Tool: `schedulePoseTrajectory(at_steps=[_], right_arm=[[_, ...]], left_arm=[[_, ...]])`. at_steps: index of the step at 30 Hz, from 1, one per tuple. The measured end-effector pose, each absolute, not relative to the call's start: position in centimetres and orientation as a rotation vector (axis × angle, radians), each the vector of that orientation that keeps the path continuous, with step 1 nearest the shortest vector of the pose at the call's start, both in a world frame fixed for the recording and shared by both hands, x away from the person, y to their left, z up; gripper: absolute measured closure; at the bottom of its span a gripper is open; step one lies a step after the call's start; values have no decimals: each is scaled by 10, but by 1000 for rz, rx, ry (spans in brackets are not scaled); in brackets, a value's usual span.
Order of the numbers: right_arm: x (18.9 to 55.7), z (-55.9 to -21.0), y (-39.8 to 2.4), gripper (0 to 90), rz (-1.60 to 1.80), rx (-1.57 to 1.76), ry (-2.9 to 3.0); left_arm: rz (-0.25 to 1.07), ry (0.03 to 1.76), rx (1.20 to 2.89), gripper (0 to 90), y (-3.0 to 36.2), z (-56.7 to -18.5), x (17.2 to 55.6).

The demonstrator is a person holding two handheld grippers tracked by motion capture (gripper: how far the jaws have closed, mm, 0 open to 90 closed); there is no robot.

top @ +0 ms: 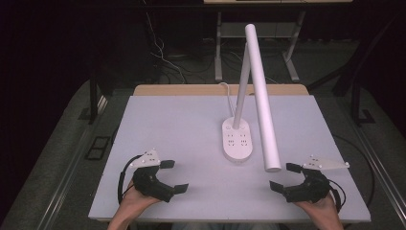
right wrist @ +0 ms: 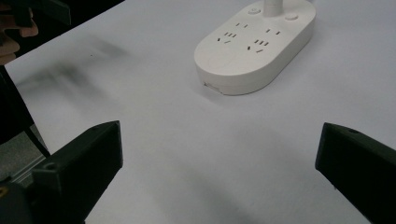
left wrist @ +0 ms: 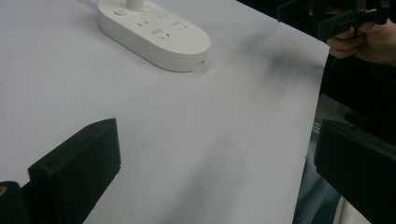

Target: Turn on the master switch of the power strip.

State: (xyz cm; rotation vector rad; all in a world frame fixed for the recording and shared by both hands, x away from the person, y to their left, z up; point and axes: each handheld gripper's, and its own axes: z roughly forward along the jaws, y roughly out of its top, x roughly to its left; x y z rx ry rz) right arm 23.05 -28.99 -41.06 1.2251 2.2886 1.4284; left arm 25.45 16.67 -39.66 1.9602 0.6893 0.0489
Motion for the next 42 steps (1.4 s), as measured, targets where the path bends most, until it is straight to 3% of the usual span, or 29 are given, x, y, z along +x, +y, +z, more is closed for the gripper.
schedulePoseTrajectory(at_steps=[42], right_arm=[[229, -411, -293, 2, 1416, 1226, 2282]], left_arm=[[38, 647, 2038, 3, 141, -357, 298]])
